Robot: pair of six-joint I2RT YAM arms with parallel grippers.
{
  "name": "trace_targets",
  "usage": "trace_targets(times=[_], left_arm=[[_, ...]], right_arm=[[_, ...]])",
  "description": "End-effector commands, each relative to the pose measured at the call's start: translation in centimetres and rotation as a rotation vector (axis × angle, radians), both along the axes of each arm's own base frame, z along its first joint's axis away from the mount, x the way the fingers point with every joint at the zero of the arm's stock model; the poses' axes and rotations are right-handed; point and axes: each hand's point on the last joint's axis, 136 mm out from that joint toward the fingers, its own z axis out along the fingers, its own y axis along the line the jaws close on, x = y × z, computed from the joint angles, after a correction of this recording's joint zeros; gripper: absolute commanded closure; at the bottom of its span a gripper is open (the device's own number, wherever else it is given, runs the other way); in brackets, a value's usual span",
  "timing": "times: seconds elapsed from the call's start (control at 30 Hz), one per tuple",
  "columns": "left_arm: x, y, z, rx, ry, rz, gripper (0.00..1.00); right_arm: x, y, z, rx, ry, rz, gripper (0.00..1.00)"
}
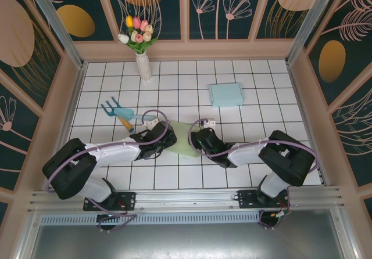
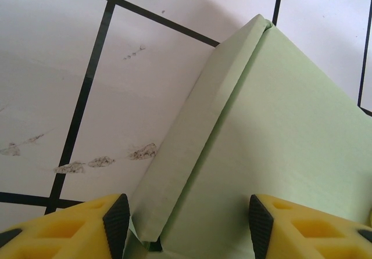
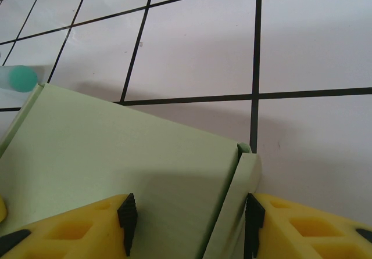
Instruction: Fold the paper box
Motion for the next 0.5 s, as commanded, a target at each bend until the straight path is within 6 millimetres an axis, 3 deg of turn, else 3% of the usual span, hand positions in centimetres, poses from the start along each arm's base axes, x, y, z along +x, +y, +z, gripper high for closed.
trace_targets(times=[0.0, 0.47], left_arm=[[-0.5, -0.1, -0.9, -0.012, 0.026, 0.015, 0.42], [-0.6, 0.6, -2.1, 0.01, 0.032, 0.039, 0.45]], right_arm=[[-1.0, -0.9, -2.4, -0.071, 0.054, 0.028, 0.44], [-1.1, -0.9, -2.4, -0.071, 0.064, 0.029, 0.44]])
